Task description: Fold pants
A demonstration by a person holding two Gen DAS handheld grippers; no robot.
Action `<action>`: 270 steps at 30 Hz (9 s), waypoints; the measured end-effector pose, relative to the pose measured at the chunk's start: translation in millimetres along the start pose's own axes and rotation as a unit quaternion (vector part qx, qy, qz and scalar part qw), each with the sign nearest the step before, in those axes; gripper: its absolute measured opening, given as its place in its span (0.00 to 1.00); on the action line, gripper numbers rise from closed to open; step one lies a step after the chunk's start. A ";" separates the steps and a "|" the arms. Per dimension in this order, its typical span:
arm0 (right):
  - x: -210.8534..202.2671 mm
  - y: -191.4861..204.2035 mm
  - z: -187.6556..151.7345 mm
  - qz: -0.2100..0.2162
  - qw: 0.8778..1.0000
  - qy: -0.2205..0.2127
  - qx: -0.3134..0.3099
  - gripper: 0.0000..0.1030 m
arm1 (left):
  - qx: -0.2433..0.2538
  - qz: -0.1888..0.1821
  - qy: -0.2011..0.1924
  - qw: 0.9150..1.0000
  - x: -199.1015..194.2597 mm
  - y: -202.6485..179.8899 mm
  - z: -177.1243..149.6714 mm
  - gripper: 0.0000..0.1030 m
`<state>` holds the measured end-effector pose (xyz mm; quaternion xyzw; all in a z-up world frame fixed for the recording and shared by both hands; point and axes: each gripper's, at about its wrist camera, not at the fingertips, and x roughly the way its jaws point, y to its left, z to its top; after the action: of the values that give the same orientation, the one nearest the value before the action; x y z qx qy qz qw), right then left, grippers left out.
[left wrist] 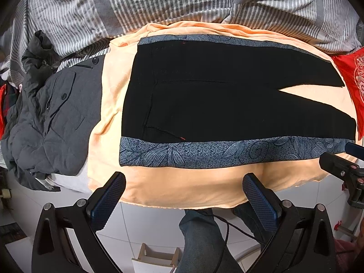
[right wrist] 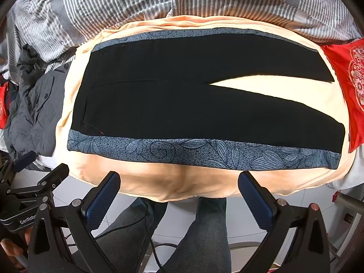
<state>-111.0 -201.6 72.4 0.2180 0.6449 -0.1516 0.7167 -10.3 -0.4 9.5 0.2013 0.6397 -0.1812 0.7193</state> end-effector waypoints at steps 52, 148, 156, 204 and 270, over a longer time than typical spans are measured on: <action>216.8 -94.2 -47.6 0.425 0.864 0.037 0.268 0.71 | -0.227 -0.166 0.043 0.959 141.5 53.9 -23.8 0.89; 153.5 -117.7 245.3 0.298 0.954 0.033 -0.002 0.60 | -0.094 0.056 -0.004 0.994 186.7 -34.3 219.4 0.79; 95.8 -207.4 184.1 0.194 0.980 -0.041 0.035 0.67 | -0.063 -0.028 0.007 0.998 141.8 -93.0 189.8 0.79; 50.0 -414.2 15.5 0.379 0.880 -0.101 0.269 0.07 | -0.017 -0.253 0.030 0.967 107.4 -325.0 174.4 0.11; 107.9 -550.0 221.0 0.083 0.981 -0.074 0.157 0.13 | 0.091 -0.024 -0.032 0.995 183.2 -474.2 276.8 0.12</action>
<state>-182.2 -779.3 -82.6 0.3694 0.5379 -0.2065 0.7290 -0.2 -550.0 -172.0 0.2447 0.6020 -0.2619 0.7136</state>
